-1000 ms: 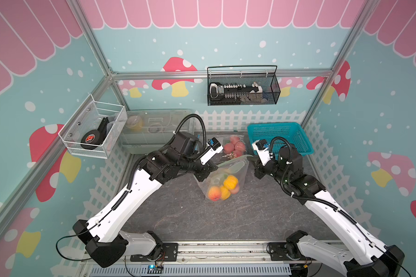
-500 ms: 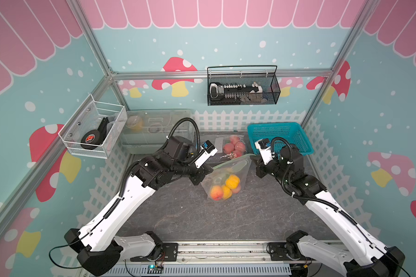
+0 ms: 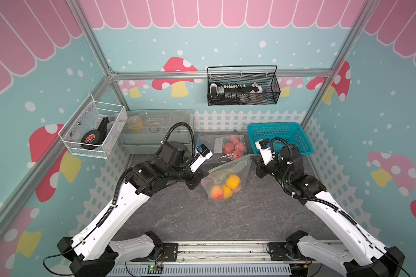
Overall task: Place the peach in a zip-top bag and seal the zipper
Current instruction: Zip the zipper on the zipper food storage bag.
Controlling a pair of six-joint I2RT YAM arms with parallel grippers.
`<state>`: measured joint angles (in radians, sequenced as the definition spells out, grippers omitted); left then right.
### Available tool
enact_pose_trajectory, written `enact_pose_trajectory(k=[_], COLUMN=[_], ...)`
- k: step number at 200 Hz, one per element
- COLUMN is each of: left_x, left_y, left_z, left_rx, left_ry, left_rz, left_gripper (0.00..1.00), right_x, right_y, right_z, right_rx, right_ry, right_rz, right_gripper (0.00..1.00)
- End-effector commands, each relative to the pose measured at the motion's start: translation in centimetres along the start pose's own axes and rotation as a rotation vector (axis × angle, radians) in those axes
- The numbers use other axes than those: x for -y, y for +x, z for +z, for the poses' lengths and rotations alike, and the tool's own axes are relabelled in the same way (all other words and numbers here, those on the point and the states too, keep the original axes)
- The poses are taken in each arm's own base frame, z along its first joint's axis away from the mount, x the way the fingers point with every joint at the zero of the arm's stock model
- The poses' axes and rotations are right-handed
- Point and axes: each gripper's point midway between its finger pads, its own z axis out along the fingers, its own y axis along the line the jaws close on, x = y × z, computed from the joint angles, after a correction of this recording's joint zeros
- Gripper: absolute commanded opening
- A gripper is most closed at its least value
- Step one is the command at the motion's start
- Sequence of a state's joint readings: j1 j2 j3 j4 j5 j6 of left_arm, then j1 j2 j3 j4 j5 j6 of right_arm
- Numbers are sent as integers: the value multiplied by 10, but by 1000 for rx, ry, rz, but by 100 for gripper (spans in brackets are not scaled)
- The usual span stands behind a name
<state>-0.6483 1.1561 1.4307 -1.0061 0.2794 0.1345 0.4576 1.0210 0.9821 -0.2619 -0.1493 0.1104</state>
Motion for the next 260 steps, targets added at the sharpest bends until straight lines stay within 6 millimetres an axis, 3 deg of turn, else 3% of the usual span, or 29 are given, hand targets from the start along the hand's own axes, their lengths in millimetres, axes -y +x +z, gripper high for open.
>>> enact_pose_trajectory(k=[1, 151, 199, 260], left_x=[-4, -6, 0, 3], left_y=[19, 24, -2, -46], left_z=[-10, -14, -11, 8], left_rx=[-49, -53, -22, 0], left_ry=[-34, -42, 15, 94], left_rz=[-24, -41, -14, 41], left_gripper=[4, 4, 34, 42], right_x=[21, 12, 0, -8], right_y=[3, 2, -1, 2], right_z=[-1, 3, 5, 6], right_rx=[1, -3, 14, 6], right_ry=[92, 33, -39, -89], right_rz=[32, 15, -4, -22], right_gripper=[0, 0, 0, 0])
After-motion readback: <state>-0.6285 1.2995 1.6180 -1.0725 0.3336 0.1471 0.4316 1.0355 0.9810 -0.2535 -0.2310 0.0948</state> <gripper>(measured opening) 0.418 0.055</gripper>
